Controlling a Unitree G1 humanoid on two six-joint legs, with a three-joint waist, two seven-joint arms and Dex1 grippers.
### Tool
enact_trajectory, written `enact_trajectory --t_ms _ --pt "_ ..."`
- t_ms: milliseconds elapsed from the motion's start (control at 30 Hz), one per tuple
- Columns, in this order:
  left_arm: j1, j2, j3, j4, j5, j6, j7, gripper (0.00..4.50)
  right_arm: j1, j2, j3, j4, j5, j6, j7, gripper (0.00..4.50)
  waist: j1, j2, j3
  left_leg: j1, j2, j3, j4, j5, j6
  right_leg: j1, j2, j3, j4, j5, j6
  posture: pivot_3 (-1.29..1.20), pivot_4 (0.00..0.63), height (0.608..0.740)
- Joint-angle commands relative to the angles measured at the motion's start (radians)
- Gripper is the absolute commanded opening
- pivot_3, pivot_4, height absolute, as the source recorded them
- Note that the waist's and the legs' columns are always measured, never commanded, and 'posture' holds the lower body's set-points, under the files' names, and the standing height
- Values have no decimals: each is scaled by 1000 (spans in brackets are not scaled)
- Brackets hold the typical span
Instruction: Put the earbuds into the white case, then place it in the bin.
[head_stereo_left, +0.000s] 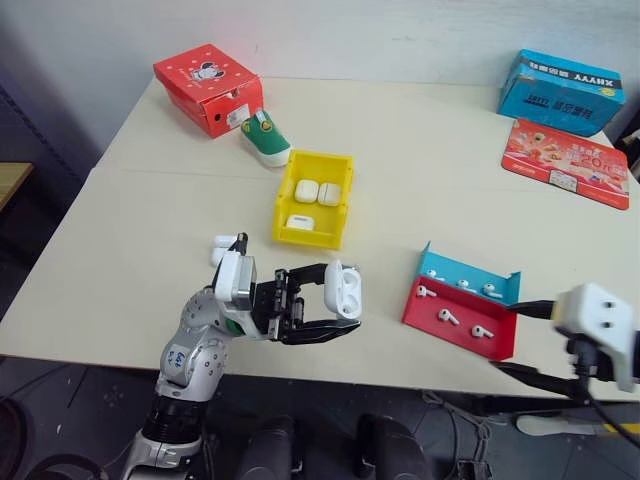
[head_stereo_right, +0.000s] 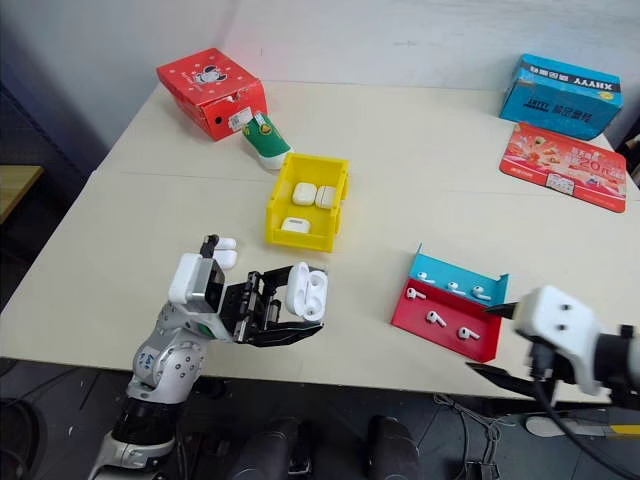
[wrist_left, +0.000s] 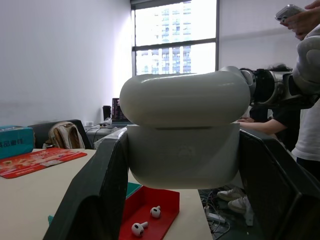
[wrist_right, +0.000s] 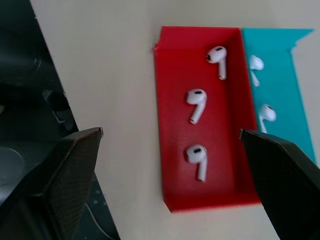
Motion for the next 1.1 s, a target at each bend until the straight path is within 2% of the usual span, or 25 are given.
enact_trajectory --t_ms 33,100,233,600,1100 --pt "-5 -2 -3 -21 8 -20 14 2785 -78 -38 81 -1 -45 52 -44 4120 1 0 0 0 0 0 0 0 0 0 0 0 0 0 0 0 150 740" --pt "-8 2 -4 -23 8 -19 22 2785 -139 -59 145 22 -74 70 -55 3624 0 0 0 -1 0 0 0 0 1 0 0 0 -2 1 1 0 150 740" --pt "1 8 -12 -39 12 -13 42 2785 -240 -86 256 84 -135 84 -61 2322 1 0 0 -1 0 0 1 0 1 0 1 -1 -2 1 2 0 150 740" --pt "38 26 -33 -91 22 -1 89 2785 -385 -101 445 193 -228 107 -25 2322 -8 0 0 -1 0 0 1 0 1 1 1 -2 -2 1 2 0 150 740" --pt "38 41 -35 -118 0 23 110 2785 -465 -85 542 212 -280 172 -15 2322 -11 0 0 -1 0 0 1 0 1 0 1 -2 -2 1 2 0 150 740"
